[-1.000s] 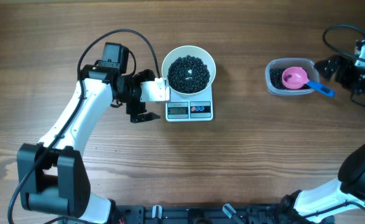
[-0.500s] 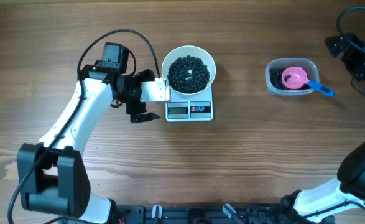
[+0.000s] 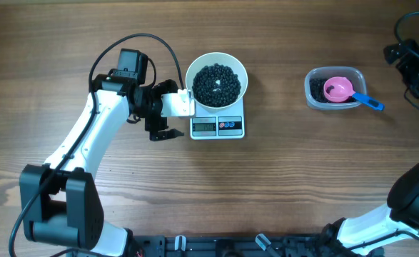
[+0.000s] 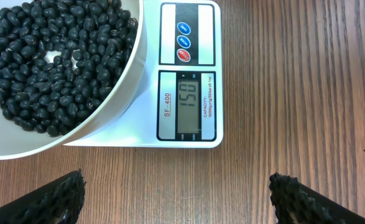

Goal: Scoop item into bowl and weigh 150g on scale

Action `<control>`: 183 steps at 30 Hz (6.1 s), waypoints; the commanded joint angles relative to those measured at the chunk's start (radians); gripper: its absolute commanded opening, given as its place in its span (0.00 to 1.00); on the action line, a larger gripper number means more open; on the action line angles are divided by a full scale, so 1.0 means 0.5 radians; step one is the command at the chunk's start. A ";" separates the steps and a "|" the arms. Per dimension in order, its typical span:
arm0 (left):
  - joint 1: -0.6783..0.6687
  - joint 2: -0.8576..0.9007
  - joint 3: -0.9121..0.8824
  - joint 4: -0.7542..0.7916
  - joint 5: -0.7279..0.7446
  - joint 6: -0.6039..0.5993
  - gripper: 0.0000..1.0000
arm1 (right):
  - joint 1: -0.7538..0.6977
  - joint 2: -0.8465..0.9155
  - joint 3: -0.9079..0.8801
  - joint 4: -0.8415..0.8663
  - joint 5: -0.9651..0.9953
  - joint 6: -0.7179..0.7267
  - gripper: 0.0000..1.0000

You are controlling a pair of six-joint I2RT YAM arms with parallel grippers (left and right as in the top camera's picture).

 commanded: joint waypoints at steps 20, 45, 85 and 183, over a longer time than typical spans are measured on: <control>-0.004 0.023 -0.013 0.000 0.043 -0.018 1.00 | 0.003 0.023 0.002 -0.003 0.034 0.021 1.00; -0.018 0.022 -0.166 -0.080 -0.285 -0.336 1.00 | 0.003 0.023 0.002 -0.003 0.034 0.022 1.00; -0.220 0.307 -0.469 0.791 -0.359 -0.301 1.00 | 0.003 0.023 0.003 -0.003 0.034 0.021 1.00; -0.220 0.306 -0.469 0.791 -0.359 -0.301 1.00 | 0.637 -2.841 -0.381 -0.453 0.542 -0.502 1.00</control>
